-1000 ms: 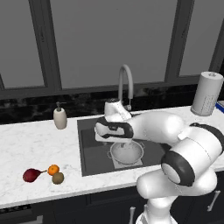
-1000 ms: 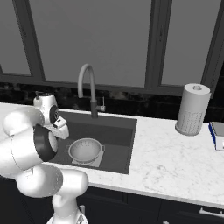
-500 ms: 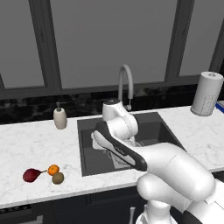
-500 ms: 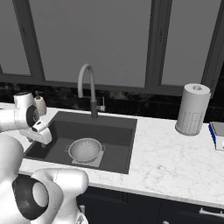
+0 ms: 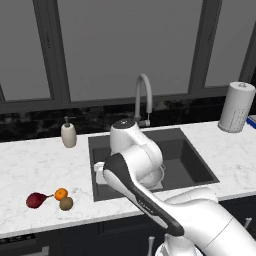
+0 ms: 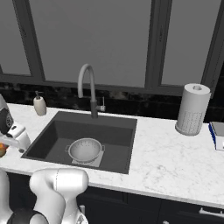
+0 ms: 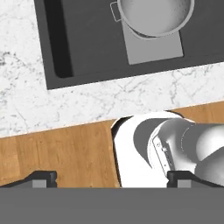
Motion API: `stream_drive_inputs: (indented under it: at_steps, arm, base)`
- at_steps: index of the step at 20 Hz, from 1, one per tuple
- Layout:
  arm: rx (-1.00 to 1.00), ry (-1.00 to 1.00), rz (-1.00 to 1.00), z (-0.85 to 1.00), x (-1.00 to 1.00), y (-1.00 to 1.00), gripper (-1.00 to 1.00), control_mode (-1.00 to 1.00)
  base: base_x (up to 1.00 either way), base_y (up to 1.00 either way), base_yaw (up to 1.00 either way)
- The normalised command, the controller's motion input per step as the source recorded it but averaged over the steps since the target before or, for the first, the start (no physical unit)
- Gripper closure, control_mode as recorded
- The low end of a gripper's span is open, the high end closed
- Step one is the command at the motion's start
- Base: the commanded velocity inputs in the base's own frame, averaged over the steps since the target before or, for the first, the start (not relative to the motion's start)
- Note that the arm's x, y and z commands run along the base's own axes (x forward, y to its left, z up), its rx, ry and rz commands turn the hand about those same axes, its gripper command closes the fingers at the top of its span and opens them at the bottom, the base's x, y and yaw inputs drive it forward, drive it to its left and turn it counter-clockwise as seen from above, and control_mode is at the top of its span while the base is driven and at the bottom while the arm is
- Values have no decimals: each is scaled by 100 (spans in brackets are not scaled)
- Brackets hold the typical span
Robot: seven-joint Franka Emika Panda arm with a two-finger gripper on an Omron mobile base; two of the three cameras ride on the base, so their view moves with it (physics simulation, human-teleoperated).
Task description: Put the colander in the sink, put the tangerine, kiwi, pear in the colander, and turn on the sink faucet and pour water over the colander.
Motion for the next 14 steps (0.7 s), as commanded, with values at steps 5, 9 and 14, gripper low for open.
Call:
stream_drive_inputs:
  at_steps: [5,9,14]
  arm:
    - [0,0,1,19,-12,52,-100,-100]
    - [0,0,0,0,0,74,-100,-100]
    - [0,0,0,-7,9,59,-100,-100]
  base:
    - [0,0,0]
    - [0,0,0]
    - [0,0,0]
